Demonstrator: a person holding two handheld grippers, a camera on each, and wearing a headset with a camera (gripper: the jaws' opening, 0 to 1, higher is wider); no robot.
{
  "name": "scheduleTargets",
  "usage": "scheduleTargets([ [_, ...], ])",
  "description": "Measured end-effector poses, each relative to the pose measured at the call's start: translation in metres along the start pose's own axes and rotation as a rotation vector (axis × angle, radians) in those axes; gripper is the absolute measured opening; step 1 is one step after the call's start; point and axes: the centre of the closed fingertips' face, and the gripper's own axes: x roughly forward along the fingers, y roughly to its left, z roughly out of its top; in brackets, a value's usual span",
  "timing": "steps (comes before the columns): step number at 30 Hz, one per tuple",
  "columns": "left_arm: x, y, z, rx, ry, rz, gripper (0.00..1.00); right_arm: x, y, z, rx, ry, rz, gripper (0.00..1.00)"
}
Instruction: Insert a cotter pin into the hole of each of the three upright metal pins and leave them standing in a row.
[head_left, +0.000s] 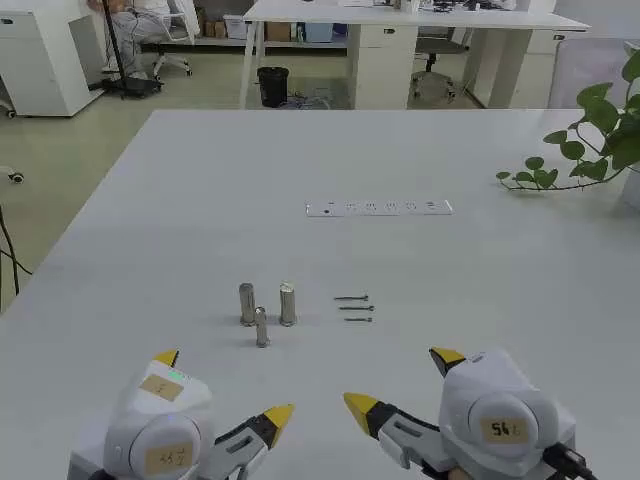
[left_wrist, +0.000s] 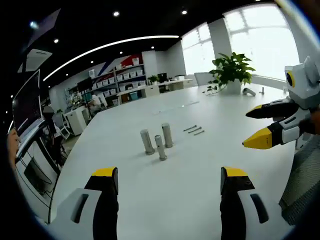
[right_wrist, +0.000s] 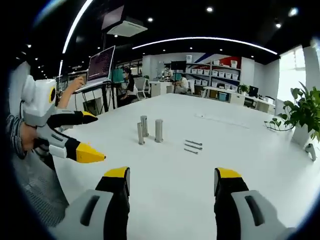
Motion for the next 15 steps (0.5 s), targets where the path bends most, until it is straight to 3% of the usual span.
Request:
scheduleTargets([
  [15, 0.0003, 0.0003, -0.0014, 0.0, 0.01, 0.002, 0.79, 0.0001, -0.0035, -0.0002, -0.006, 0.003, -0.014, 0.65],
])
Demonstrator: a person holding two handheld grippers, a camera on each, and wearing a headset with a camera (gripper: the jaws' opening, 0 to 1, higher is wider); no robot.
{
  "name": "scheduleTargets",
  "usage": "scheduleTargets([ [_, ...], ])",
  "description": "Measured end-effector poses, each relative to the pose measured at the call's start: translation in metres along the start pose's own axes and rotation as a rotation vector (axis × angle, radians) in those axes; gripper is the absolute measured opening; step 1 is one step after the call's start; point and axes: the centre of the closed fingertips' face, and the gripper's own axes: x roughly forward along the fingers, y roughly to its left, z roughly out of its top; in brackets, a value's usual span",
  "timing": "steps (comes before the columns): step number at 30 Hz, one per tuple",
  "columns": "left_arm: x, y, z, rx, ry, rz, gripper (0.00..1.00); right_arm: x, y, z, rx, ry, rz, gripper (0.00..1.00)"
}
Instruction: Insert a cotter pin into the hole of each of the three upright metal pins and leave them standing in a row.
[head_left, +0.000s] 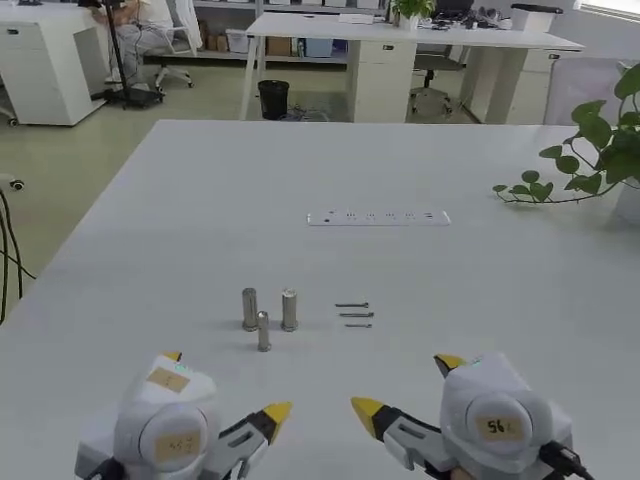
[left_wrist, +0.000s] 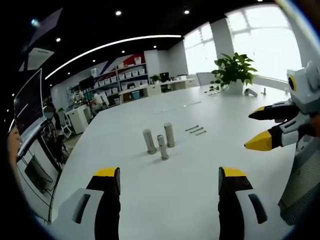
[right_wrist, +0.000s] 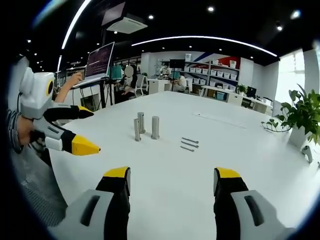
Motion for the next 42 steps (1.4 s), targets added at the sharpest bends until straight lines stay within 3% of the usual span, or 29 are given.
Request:
scheduleTargets([
  [42, -0.0007, 0.0016, -0.0036, -0.014, 0.017, 0.008, 0.78, -0.0001, 0.0041, 0.0003, 0.009, 0.001, 0.02, 0.64],
])
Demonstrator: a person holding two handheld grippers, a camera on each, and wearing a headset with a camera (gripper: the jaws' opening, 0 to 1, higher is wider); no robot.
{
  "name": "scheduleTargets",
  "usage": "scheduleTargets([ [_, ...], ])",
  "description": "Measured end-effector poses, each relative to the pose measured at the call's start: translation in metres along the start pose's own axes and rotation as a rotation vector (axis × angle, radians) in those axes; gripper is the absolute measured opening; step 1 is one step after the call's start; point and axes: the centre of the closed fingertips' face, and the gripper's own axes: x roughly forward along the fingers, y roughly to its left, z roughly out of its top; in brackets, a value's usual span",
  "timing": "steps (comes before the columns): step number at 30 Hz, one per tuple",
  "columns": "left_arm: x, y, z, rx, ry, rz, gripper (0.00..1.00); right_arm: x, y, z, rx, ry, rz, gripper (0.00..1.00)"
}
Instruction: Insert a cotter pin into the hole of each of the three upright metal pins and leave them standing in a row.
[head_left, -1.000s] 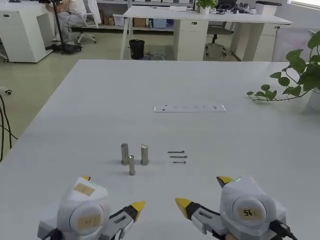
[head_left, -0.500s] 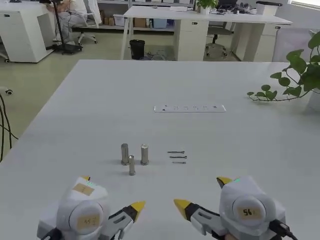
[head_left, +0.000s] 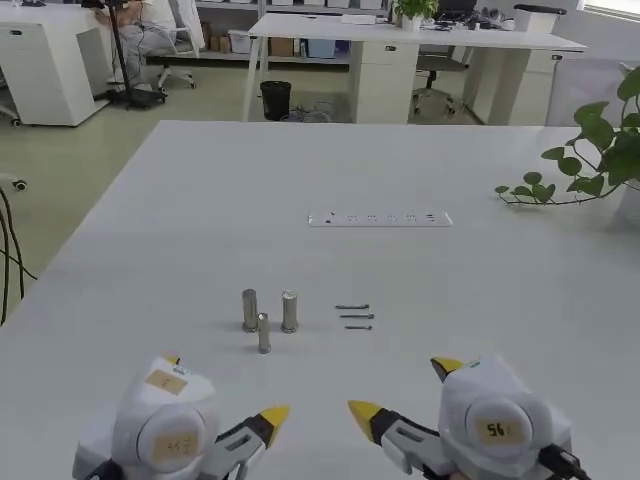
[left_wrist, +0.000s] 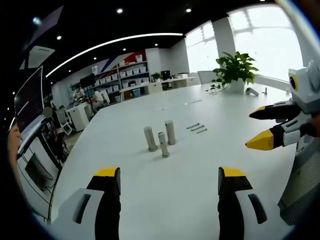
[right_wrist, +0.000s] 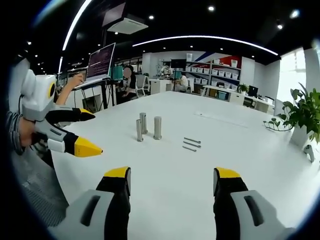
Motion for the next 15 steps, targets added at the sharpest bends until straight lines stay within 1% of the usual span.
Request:
scheduleTargets([
  [5, 0.0, 0.0, 0.0, 0.0, 0.004, -0.001, 0.78, 0.0, -0.001, 0.003, -0.009, -0.013, -0.007, 0.68],
  [7, -0.001, 0.002, 0.002, -0.006, -0.004, 0.005, 0.78, -0.001, 0.0, 0.004, -0.003, -0.018, -0.001, 0.68],
  [9, 0.0, 0.003, 0.003, -0.009, -0.002, 0.005, 0.78, -0.001, 0.0, 0.007, -0.011, -0.027, 0.003, 0.69],
  [11, -0.002, 0.005, 0.006, -0.022, -0.012, 0.007, 0.78, -0.001, 0.001, 0.011, -0.002, -0.037, 0.009, 0.7],
  [12, -0.002, 0.004, 0.007, -0.035, -0.014, 0.0, 0.79, -0.001, 0.0, 0.013, 0.0, -0.044, 0.01, 0.71],
  [13, -0.002, 0.004, 0.007, -0.039, -0.011, -0.009, 0.8, -0.001, -0.001, 0.018, 0.012, -0.068, 0.016, 0.71],
  [14, -0.001, 0.004, 0.005, -0.036, -0.003, -0.011, 0.8, -0.001, 0.001, 0.022, 0.028, -0.088, 0.032, 0.71],
  [15, -0.001, 0.005, 0.004, -0.033, 0.01, -0.012, 0.8, -0.002, 0.001, 0.023, 0.047, -0.092, 0.038, 0.71],
])
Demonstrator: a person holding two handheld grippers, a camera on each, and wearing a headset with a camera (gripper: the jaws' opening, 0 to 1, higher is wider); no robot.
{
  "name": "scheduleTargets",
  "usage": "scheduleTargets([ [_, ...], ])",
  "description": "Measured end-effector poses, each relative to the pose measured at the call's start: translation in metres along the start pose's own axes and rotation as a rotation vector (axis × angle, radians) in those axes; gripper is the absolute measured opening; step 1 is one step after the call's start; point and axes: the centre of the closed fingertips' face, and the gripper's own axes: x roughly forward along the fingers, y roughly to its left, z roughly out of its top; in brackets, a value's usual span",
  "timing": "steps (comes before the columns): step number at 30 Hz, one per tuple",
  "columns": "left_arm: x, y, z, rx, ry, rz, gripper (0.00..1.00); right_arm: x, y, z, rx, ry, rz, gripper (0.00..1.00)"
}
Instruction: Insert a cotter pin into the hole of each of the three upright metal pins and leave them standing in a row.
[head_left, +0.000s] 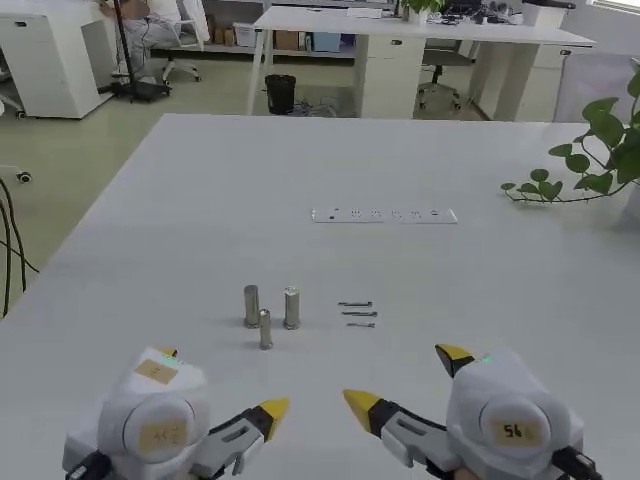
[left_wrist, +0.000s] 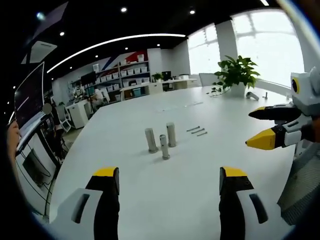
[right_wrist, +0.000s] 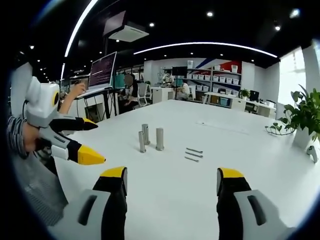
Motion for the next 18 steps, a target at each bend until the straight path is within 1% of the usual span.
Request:
scheduleTargets([
  [2, 0.001, 0.001, 0.002, -0.005, 0.003, -0.005, 0.8, 0.0, -0.002, 0.002, 0.008, 0.002, 0.002, 0.72],
  [4, 0.002, 0.001, 0.008, -0.025, -0.012, -0.015, 0.8, -0.001, -0.002, 0.005, 0.023, 0.0, 0.011, 0.73],
  [5, 0.002, 0.001, 0.013, -0.029, -0.024, -0.018, 0.8, -0.001, -0.003, 0.006, 0.029, -0.003, 0.013, 0.73],
  [6, 0.002, 0.001, 0.015, -0.025, -0.026, -0.02, 0.79, -0.002, -0.003, 0.007, 0.034, -0.003, 0.017, 0.73],
  [9, 0.006, 0.0, 0.019, 0.006, -0.006, -0.036, 0.75, -0.003, -0.005, 0.006, 0.043, 0.012, 0.017, 0.75],
  [11, 0.01, -0.001, 0.025, 0.016, -0.017, -0.053, 0.72, -0.004, -0.007, 0.003, 0.05, 0.034, 0.022, 0.75],
  [13, 0.013, -0.001, 0.029, 0.026, -0.027, -0.064, 0.66, -0.004, -0.009, 0.004, 0.057, 0.035, 0.032, 0.74],
  [14, 0.017, -0.002, 0.03, 0.045, -0.027, -0.073, 0.64, -0.005, -0.009, 0.005, 0.059, 0.035, 0.032, 0.74],
  [16, 0.024, -0.002, 0.03, 0.074, -0.014, -0.086, 0.61, -0.005, -0.012, 0.006, 0.065, 0.039, 0.035, 0.73],
  [18, 0.029, -0.003, 0.03, 0.074, -0.012, -0.097, 0.57, -0.005, -0.014, 0.009, 0.069, 0.031, 0.037, 0.73],
])
